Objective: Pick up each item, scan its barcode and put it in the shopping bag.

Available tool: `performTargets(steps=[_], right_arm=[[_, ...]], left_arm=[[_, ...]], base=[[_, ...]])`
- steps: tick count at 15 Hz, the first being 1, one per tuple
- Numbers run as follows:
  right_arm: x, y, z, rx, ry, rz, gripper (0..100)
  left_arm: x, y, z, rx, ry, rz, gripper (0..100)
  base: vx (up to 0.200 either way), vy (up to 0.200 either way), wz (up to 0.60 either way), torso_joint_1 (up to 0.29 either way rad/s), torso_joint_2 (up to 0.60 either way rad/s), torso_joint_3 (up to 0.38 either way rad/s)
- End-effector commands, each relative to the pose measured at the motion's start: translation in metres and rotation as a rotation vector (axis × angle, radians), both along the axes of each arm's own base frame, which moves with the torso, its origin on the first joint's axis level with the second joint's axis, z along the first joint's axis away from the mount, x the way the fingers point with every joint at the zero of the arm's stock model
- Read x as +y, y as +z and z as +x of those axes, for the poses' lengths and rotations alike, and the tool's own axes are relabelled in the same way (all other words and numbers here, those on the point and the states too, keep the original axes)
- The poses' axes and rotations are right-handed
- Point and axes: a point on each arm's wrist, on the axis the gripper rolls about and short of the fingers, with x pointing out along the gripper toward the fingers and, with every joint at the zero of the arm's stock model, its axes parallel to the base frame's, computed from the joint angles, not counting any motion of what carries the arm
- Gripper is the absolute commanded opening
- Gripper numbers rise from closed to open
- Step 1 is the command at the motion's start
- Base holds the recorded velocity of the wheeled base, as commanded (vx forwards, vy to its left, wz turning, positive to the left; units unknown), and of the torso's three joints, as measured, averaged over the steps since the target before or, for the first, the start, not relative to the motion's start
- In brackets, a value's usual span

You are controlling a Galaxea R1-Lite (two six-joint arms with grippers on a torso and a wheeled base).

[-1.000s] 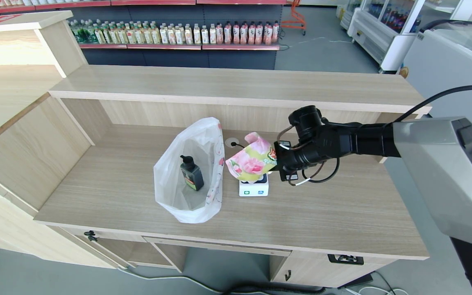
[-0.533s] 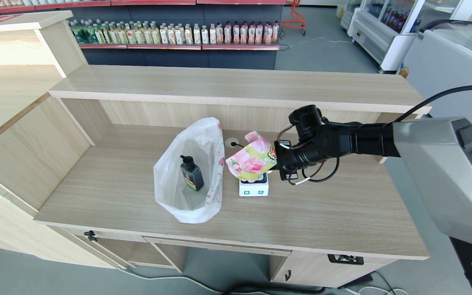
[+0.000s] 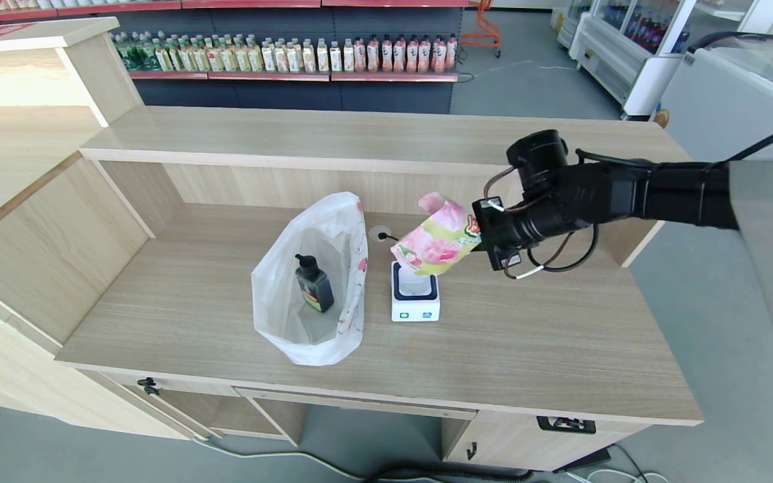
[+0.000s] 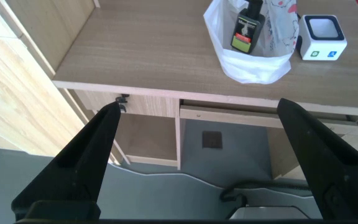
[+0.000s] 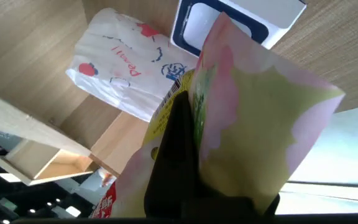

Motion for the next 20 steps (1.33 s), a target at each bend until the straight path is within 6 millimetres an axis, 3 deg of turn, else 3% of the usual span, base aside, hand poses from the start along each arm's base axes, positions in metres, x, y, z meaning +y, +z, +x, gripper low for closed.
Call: performTargets(steps=[1, 2, 3, 5, 8, 14, 18, 20], right_arm=[[-0.011, 0.070, -0.055, -0.257, 0.085, -0.188, 0], [-0.016, 0.075, -0.077, -0.351, 0.157, -0.405, 0], [-0.021, 0.065, -0.089, -0.391, 0.216, -0.600, 0], [-0.021, 0.052, -0.112, -0.485, 0.298, -0.757, 0], [-0.029, 0.044, -0.130, -0.646, 0.394, -0.926, 0], [-0.037, 0.058, -0.144, -0.716, 0.374, -0.927, 0], [-0.039, 0.057, -0.136, -0.736, 0.346, -0.932, 0], [-0.037, 0.051, -0.128, -0.750, 0.367, -0.902, 0]], left_arm=[[0.000, 0.000, 0.000, 0.000, 0.000, 0.000, 100], [0.000, 0.000, 0.000, 0.000, 0.000, 0.000, 100], [0.000, 0.000, 0.000, 0.000, 0.000, 0.000, 100], [0.000, 0.000, 0.000, 0.000, 0.000, 0.000, 100], [0.000, 0.000, 0.000, 0.000, 0.000, 0.000, 100], [0.000, 0.000, 0.000, 0.000, 0.000, 0.000, 100], [0.000, 0.000, 0.000, 0.000, 0.000, 0.000, 100], [0.000, 0.000, 0.000, 0.000, 0.000, -0.005, 100]], base=[[0.000, 0.000, 0.00, 0.000, 0.00, 0.000], [0.000, 0.000, 0.00, 0.000, 0.00, 0.000], [0.000, 0.000, 0.00, 0.000, 0.00, 0.000], [0.000, 0.000, 0.00, 0.000, 0.00, 0.000], [0.000, 0.133, 0.00, 0.002, 0.00, 0.002], [0.000, 0.200, 0.00, 0.006, 0.01, 0.003], [0.000, 0.200, 0.00, -0.001, 0.00, 0.004], [0.000, 0.000, 0.00, 0.000, 0.00, 0.000]])
